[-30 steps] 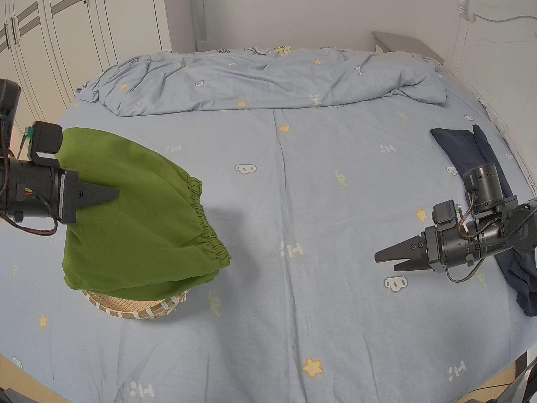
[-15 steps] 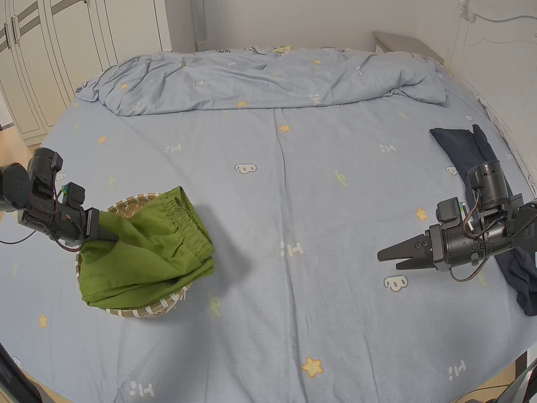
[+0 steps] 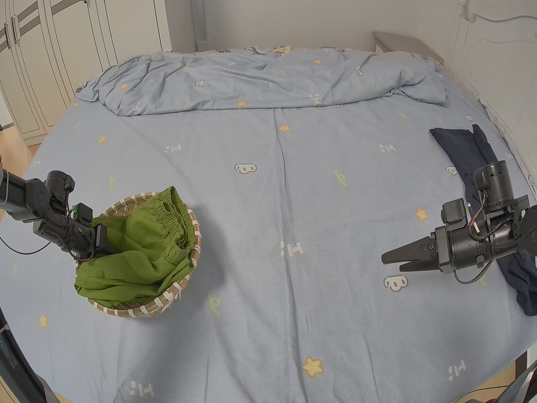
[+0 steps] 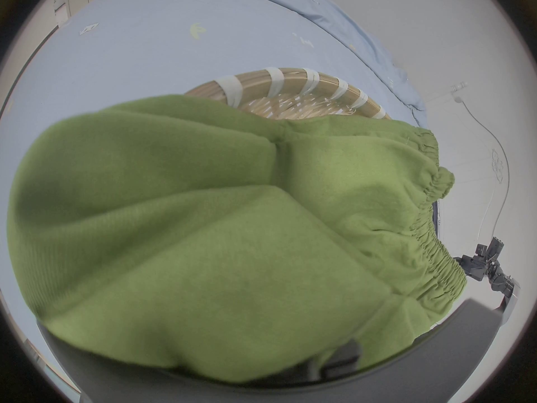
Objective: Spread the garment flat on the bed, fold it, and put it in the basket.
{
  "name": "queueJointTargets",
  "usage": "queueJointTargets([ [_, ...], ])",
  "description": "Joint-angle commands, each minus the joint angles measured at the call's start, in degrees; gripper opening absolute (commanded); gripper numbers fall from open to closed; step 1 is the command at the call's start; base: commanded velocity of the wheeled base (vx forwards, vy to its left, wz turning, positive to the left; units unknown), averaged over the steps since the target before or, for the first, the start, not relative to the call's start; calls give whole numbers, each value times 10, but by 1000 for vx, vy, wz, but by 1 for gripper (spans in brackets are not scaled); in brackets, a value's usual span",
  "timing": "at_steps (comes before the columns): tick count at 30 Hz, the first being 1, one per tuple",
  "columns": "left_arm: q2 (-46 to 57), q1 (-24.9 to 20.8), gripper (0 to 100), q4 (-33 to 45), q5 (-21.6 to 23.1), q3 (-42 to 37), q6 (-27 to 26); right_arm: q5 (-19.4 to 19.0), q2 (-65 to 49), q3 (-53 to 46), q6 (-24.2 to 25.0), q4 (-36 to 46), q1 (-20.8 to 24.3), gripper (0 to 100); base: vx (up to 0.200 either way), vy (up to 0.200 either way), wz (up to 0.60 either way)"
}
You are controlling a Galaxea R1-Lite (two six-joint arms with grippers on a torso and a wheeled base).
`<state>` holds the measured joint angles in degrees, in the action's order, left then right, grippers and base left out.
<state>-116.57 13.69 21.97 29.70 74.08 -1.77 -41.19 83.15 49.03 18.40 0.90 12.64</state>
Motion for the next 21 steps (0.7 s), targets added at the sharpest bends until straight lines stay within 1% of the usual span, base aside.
queueJointTargets([
  [1,49,-13,100,1,0,-16,3,0,-6,-1,0,0,0,100,0,0,0],
  [3,68,-16,100,1,2,-19,6,0,-6,-1,0,0,0,100,0,0,0],
  [4,99,-22,100,2,3,-25,19,0,-7,-1,0,0,0,100,0,0,0],
  [6,133,-27,100,2,3,-32,27,0,-7,-1,0,0,0,100,0,0,0],
  [13,238,-34,100,2,5,-58,27,4,-12,-2,-5,-1,-2,100,0,0,0],
  [17,311,-60,100,2,2,-97,27,5,-49,-10,-6,0,-3,100,0,0,0],
  [18,339,-74,100,2,-1,-123,27,8,-74,-17,-6,0,-3,100,0,0,0],
  [19,348,-80,100,2,-1,-132,26,10,-83,-18,-6,0,-3,100,0,0,0],
  [21,397,-97,100,1,-10,-167,26,25,-120,-22,-21,0,-12,100,0,0,0],
])
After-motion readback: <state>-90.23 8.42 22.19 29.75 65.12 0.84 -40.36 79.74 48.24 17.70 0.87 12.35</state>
